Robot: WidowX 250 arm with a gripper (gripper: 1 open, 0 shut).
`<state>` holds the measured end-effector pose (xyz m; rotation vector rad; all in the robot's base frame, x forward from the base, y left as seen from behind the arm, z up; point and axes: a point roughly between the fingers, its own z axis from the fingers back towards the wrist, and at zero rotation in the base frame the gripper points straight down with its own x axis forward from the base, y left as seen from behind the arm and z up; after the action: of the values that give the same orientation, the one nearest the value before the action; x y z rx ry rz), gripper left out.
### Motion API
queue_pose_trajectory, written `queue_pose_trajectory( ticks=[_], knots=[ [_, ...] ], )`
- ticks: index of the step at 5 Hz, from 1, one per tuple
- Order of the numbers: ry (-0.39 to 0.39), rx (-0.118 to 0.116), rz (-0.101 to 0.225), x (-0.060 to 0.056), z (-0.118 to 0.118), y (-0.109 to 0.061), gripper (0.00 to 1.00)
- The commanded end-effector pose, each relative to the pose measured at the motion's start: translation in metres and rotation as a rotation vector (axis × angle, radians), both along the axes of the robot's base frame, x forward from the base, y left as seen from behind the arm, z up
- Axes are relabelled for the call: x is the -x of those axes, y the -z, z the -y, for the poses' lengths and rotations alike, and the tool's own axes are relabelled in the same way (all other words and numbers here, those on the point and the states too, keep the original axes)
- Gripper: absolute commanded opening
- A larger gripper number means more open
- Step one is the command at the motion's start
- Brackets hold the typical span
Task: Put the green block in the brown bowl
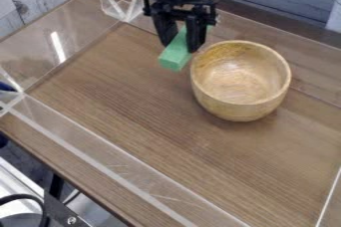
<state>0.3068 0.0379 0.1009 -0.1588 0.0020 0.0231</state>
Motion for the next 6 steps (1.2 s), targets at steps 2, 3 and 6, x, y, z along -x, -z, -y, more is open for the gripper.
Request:
queue_pose_trajectory(
  ticks=[2, 3, 6],
  knots=[
    [0.065, 0.012, 0.078, -0.03, 0.041, -0.016, 0.0],
    [0.087, 0.013, 0.072, -0.038, 0.061, -0.007, 0.0],
    [0.122, -0.001, 0.045, -0.042, 0.076, 0.016, 0.0]
  ],
)
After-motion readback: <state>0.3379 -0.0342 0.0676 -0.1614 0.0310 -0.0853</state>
